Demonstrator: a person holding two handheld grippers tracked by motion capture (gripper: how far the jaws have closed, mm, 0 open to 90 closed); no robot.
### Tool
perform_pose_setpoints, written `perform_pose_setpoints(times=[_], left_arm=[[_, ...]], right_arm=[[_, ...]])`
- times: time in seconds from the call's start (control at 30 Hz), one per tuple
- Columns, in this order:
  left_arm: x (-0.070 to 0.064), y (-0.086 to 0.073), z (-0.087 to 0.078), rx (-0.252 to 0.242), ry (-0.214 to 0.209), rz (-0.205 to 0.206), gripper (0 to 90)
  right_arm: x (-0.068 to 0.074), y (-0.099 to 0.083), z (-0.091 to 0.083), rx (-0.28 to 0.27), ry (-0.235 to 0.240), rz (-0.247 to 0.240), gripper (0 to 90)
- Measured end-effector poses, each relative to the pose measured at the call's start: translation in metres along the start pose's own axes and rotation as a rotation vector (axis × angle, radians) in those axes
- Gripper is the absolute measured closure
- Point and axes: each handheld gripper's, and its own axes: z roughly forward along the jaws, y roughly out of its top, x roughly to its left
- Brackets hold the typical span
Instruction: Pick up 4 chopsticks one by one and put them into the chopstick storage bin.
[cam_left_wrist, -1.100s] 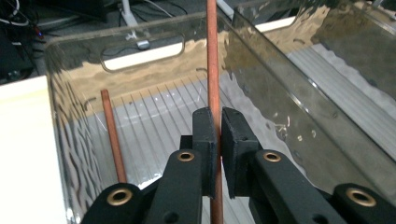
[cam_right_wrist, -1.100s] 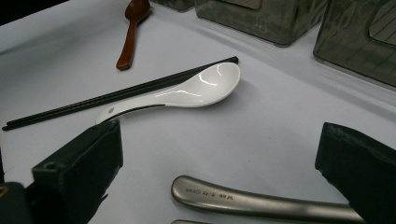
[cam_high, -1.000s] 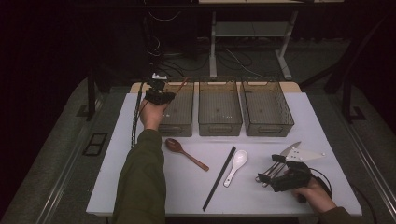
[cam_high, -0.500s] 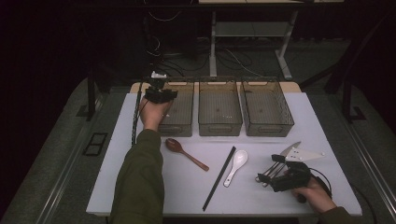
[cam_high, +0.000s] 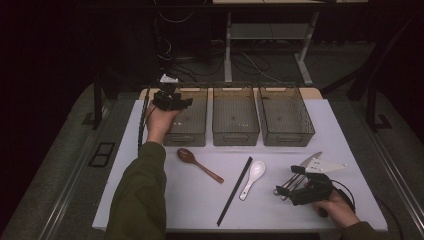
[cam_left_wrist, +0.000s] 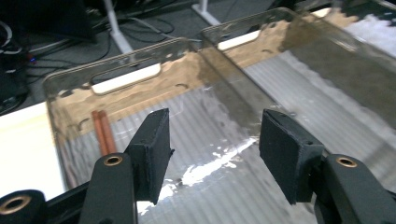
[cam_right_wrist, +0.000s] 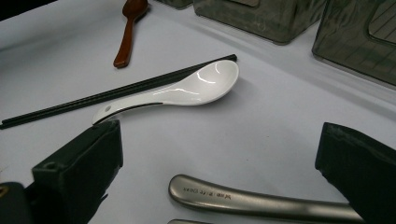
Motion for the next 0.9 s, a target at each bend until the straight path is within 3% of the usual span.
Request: perform_pose_setpoints(times=[0.3,0.47,0.53,0.9], left_arm=[[-0.018,-0.001,-0.015,-0.004,-0.067,0.023,33.1],[-0.031,-0.007,-0.023,0.007,-0.098,0.063,29.0],[-0.036,-0.01,-0.027,-0.011,-0.096,0.063,29.1],[-0.061,-0.036,-0.047,0.003,-0.152,0.097,22.9]], right_arm=[[0.0,0.0,0.0,0.002,-0.002,0.0,0.6],[-0.001,0.0,0.0,0.004,-0.004,0.004,0.7],[-0.001,0.0,0.001,0.003,-0.006,0.005,0.7],[-0.001,0.0,0.001,0.008,-0.012,0.006,0.7]])
